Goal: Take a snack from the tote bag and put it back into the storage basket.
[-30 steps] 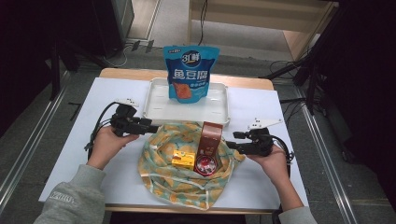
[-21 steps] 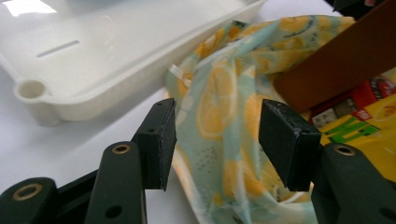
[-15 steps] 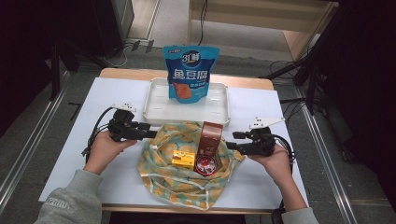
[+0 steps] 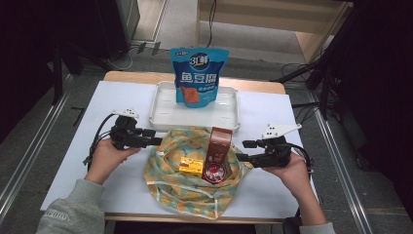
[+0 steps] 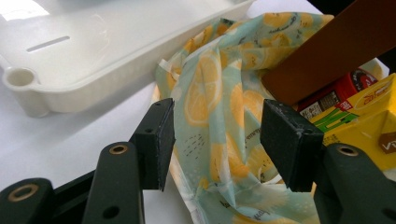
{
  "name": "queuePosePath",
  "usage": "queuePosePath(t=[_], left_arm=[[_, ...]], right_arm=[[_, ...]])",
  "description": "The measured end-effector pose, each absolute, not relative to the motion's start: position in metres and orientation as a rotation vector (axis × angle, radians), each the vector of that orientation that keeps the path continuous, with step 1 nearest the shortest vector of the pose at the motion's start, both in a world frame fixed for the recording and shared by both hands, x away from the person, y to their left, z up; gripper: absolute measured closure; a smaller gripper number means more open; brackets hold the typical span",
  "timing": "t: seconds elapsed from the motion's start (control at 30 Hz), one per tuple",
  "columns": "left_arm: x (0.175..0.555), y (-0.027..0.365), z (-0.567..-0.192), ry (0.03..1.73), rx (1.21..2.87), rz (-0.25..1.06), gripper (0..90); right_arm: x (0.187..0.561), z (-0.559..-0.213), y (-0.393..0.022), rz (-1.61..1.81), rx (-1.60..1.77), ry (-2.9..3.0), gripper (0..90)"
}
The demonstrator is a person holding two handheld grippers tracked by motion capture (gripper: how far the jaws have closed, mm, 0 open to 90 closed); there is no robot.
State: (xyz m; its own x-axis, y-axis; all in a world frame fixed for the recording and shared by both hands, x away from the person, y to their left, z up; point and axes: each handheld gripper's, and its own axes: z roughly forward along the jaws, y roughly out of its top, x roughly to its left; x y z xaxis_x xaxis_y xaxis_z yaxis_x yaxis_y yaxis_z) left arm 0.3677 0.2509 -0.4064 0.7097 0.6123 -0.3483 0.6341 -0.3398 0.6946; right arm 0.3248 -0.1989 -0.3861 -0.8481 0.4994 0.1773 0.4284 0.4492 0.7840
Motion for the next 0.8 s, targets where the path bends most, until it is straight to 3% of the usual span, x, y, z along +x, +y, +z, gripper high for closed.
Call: queuePosePath(t=[0.13, 0.8], left_arm=[[0.369, 0.253, -0.407, 0.953, 2.024, -0.048, 45.6], [0.371, 0.253, -0.41, 0.94, 2.042, -0.084, 44.1]], right_arm=[[0.321, -0.384, -0.197, 1.385, 0.815, 2.623, 43.1], [0.327, -0.373, -0.163, 1.365, 0.739, 2.671, 23.7]])
